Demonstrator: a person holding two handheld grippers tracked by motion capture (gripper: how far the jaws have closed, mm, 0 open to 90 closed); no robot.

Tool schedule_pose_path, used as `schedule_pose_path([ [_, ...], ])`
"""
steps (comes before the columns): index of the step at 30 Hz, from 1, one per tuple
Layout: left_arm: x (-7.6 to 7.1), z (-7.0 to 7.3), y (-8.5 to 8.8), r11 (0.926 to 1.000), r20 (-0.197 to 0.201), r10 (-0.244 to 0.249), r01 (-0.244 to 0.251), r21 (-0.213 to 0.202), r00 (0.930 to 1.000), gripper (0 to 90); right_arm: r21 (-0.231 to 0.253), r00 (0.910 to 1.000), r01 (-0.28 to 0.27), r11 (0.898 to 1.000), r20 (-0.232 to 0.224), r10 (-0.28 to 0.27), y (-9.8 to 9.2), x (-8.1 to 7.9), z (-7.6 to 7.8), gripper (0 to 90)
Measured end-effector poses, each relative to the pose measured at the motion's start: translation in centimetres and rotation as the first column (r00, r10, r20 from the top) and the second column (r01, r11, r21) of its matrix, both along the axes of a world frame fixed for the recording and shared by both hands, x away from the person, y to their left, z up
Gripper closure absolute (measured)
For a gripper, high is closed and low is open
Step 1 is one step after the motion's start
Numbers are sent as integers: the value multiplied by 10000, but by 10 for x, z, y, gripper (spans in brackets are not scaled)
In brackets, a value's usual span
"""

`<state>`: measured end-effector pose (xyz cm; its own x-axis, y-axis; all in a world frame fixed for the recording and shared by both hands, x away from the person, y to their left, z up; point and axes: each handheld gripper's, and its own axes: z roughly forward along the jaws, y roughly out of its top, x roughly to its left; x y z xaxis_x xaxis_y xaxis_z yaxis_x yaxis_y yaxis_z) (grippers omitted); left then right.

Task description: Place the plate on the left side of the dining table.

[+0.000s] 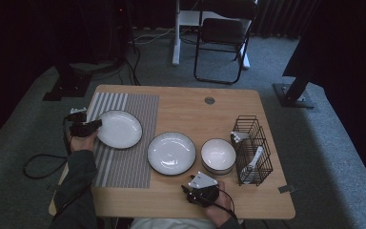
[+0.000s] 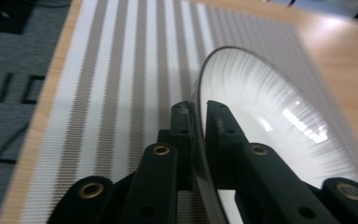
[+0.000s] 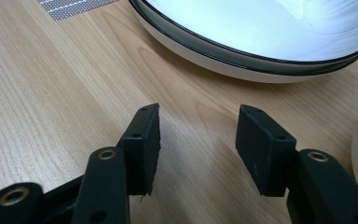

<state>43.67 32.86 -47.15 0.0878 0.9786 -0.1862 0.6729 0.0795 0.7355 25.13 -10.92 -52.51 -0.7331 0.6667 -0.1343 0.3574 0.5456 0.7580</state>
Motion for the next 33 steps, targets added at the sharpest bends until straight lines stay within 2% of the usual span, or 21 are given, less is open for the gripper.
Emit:
schedule_pose_path([
  [5, 1, -10, 3, 9990, -408, 91, -73, 439, 9991, 775, -5, 10000, -21, 10000, -10, 21, 0, 0, 0, 491],
  [7, 0, -13, 6, 9992, -531, 150, -130, 365, 9985, 772, -6, 10000, -25, 10000, -21, 25, 0, 0, 0, 491],
  [13, -1, -24, 10, 9966, -1114, 226, -135, 815, 9935, 774, -13, 10000, -50, 10000, -35, 50, 0, 1, 0, 490],
  [18, -4, -24, 14, 9975, -885, 154, -92, 699, 9960, 733, -18, 10000, -76, 10000, -49, 76, 0, 1, 0, 487],
  [21, -7, -16, 15, 9971, -655, 162, -113, 748, 9977, 721, -22, 9999, -102, 9999, -67, 101, 0, 1, 0, 486],
  [28, -10, -5, 9, 9960, -249, 51, -29, 888, 9997, 678, -28, 9997, -205, 9998, -161, 204, 1, 2, 1, 481],
  [33, -13, 1, 3, 9953, -19, -203, 204, 948, 9998, 653, -19, 9995, -222, 9998, -241, 222, 1, 3, 2, 474],
])
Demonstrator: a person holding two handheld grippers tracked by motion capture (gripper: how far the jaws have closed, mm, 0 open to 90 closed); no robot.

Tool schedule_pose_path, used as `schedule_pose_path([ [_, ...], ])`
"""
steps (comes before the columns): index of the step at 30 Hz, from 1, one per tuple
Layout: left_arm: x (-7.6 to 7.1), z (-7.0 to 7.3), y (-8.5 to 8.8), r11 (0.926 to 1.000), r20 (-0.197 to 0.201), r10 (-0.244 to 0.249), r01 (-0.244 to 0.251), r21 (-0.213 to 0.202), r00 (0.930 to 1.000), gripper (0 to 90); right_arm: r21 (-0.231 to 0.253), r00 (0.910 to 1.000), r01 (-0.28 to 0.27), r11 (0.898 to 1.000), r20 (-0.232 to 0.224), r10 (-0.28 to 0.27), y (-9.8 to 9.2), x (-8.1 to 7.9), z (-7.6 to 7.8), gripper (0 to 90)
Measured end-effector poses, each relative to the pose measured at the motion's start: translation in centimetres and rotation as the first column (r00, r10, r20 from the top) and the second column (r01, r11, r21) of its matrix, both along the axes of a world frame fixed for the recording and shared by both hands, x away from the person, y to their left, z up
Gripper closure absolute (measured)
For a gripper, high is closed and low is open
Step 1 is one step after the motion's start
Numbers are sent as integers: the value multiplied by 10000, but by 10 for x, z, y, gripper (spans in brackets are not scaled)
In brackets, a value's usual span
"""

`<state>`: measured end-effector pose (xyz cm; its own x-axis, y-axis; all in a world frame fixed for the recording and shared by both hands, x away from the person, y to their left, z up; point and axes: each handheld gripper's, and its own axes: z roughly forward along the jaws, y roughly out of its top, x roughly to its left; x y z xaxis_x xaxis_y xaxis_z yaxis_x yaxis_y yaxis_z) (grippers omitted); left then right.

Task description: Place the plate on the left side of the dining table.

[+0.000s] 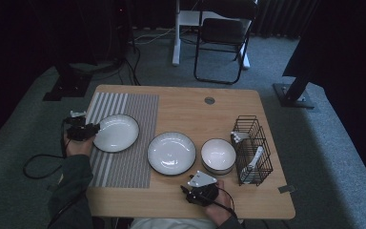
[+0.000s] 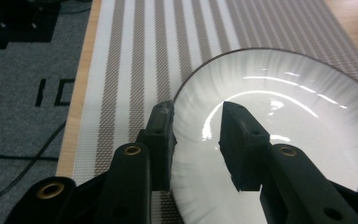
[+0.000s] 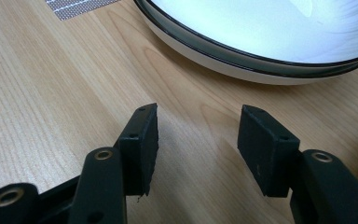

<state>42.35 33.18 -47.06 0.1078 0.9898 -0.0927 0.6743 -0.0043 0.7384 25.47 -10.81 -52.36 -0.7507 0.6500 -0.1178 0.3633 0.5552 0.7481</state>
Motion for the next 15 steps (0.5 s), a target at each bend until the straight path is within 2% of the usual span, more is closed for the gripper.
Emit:
schedule_pose_path([
  [7, -5, 14, -13, 9983, 387, -571, 567, 129, 9976, 621, -42, 9999, -107, 9999, -94, 107, 0, 2, 1, 465],
  [15, -8, 31, -38, 9903, 830, -1390, 1380, 170, 9868, 600, 75, 9995, -156, 9998, -263, 158, -1, 3, 1, 457],
])
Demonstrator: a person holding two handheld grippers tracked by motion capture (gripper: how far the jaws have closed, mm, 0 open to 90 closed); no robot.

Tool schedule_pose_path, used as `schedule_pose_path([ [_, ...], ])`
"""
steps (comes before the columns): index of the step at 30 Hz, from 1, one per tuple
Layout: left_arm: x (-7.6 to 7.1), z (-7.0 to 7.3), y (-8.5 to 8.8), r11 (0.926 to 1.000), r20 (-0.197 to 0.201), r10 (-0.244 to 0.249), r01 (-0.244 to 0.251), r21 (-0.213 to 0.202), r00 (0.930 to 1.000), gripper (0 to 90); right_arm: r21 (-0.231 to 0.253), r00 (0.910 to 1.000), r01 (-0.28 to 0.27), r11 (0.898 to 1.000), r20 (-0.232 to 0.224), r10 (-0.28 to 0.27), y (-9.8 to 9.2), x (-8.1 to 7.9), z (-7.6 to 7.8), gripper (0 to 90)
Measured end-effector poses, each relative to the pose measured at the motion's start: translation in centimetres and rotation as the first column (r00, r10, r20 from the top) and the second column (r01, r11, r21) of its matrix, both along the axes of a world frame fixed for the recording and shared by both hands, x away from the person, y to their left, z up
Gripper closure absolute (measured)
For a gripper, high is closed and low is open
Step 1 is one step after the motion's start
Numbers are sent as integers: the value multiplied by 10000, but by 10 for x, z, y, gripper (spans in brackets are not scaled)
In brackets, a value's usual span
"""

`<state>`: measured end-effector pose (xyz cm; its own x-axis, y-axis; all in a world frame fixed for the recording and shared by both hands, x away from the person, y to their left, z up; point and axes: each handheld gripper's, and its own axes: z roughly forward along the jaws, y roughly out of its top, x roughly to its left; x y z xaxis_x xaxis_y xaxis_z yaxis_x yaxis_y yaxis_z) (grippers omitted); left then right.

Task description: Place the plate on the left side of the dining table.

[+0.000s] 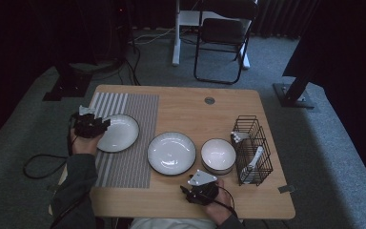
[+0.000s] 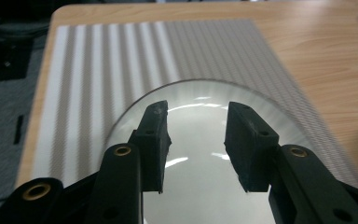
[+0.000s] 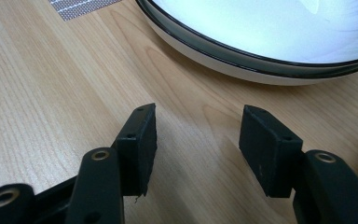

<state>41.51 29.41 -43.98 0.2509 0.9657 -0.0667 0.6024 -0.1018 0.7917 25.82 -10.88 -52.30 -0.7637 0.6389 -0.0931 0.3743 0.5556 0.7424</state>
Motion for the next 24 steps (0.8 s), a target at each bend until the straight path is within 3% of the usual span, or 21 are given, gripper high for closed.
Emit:
schedule_pose_path([
  [10, -3, 13, -29, 9969, 455, -778, 781, -60, 9959, 591, 132, 10000, 35, 9999, -36, -34, 0, 0, -1, 452],
  [24, -3, 13, -60, 9873, 420, -1588, 1583, 158, 9864, 584, 219, 10000, 73, 9997, -61, -72, 0, 0, -2, 451],
])
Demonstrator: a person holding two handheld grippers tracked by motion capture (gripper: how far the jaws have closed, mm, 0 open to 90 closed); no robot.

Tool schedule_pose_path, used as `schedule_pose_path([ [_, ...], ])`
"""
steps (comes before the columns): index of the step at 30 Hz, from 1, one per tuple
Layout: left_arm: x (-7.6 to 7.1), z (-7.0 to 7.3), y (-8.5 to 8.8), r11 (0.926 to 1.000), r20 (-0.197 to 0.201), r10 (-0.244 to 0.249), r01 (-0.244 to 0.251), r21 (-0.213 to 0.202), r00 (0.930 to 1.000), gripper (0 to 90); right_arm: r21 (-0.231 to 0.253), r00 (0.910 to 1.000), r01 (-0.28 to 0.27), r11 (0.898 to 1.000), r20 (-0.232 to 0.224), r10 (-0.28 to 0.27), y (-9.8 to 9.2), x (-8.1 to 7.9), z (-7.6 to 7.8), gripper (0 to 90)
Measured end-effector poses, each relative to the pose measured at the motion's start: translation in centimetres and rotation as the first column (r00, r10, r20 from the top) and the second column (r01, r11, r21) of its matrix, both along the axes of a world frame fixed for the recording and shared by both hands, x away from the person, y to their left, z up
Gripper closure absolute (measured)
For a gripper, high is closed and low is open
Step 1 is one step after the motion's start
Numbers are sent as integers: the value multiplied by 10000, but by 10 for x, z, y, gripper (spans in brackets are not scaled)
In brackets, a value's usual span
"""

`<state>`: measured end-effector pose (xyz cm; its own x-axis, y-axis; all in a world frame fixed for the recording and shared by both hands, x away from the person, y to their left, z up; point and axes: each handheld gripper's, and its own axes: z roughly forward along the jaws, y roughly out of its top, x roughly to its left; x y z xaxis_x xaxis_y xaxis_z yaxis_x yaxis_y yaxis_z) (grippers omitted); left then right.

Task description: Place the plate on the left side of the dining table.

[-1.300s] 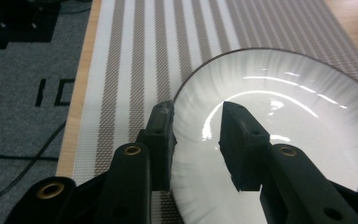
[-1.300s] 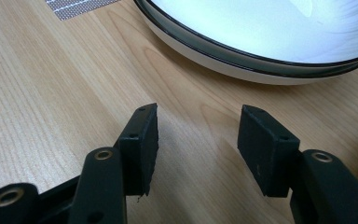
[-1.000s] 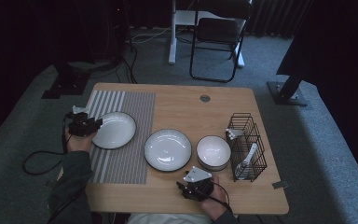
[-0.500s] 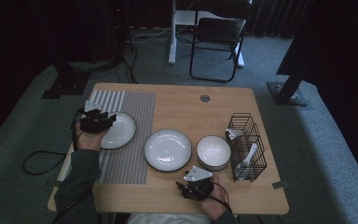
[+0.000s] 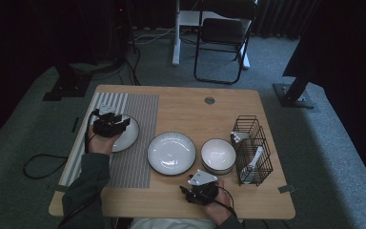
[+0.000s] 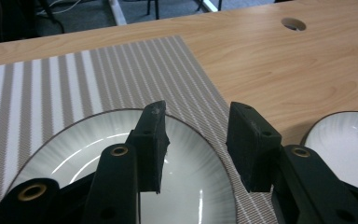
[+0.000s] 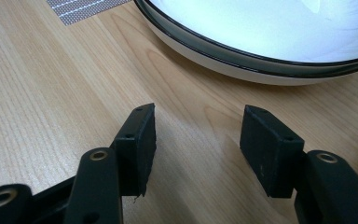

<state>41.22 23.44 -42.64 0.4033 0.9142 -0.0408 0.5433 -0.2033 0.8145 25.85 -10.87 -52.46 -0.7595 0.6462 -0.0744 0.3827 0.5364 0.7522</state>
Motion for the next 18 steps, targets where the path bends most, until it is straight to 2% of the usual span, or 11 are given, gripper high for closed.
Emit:
schedule_pose_path([
  [8, 3, 4, -26, 9981, 91, -616, 615, 50, 9981, 584, 32, 10000, 10, 10000, -7, -10, 0, 0, 0, 450],
  [18, 2, 14, -58, 9891, 317, -1464, 1458, 218, 9887, 583, 39, 10000, 13, 10000, 5, -13, 0, 0, 0, 450],
])
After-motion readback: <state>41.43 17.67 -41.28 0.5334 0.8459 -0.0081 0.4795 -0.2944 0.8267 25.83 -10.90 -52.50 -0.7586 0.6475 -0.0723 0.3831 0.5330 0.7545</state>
